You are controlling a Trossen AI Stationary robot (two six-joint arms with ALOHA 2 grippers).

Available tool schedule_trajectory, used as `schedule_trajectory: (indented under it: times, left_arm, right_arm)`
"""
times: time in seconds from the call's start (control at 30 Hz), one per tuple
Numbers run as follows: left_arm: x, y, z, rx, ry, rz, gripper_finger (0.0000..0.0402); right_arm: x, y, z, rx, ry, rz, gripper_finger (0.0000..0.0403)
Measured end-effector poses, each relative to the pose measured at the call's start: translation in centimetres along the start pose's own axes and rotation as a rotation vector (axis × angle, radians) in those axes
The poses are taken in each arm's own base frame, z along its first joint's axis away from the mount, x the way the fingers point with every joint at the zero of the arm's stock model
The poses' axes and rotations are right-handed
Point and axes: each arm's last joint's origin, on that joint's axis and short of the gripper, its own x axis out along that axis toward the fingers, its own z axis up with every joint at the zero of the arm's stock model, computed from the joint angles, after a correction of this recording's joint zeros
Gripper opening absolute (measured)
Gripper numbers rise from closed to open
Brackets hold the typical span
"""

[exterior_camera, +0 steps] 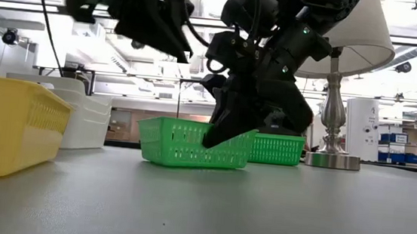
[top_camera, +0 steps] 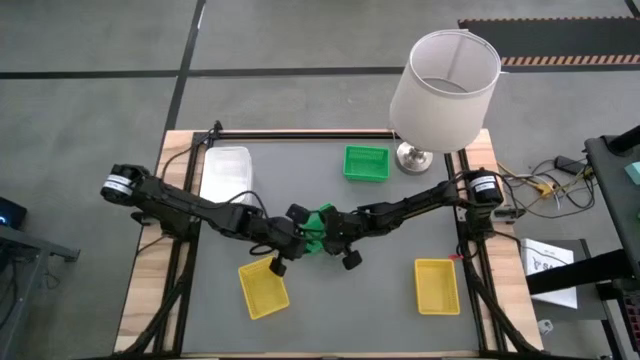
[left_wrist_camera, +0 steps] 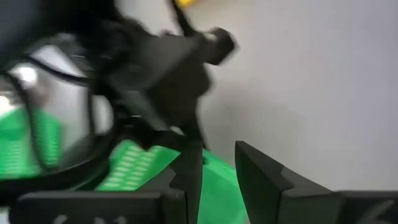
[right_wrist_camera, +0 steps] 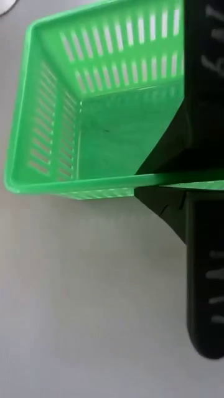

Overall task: Stack baskets by color
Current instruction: Stack the bottom green bin on the top green bins

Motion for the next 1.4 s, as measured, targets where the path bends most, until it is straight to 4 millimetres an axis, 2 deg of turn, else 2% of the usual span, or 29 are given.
schedule_trajectory:
  times: [0.17,0.33,0.53,0.7,0.77,0.97,1.13,1.4]
  left_arm:
    - [-1.7,0.6,0.9,-0.005,-0.090,0.110,0.0079]
    - [-3.3,0.9,1.2,0.007,-0.150,0.139,0.0079]
    - [-4.8,0.9,0.4,-0.010,-0.170,0.187,0.0079]
    - [-6.0,1.0,0.2,-0.076,-0.206,0.213,0.0079]
    - [-6.3,1.1,0.3,-0.100,-0.216,0.220,0.0079]
    - [-6.7,1.2,0.3,-0.103,-0.227,0.228,0.0079]
    - [-6.6,1.1,0.3,-0.103,-0.222,0.229,0.0079]
    - [-6.5,1.1,0.2,-0.102,-0.220,0.228,0.0079]
  right_arm:
    - [-0.4,-0.2,0.3,0.046,-0.012,-0.019,0.0009]
    - [-1.2,-0.4,0.2,0.085,0.052,-0.100,0.0009]
    - [-4.6,-1.7,0.0,0.134,0.132,-0.201,0.0008]
    - [-8.5,-4.0,-0.6,0.219,0.128,-0.258,0.0008]
    - [-10.1,-5.2,-1.1,0.265,0.125,-0.290,0.0008]
    - [-13.2,-8.1,-3.4,0.394,0.146,-0.370,0.0008]
    - [-13.6,-9.8,-5.7,0.481,0.184,-0.410,0.0008]
    - [-12.8,-10.7,-8.8,0.555,0.269,-0.413,0.0008]
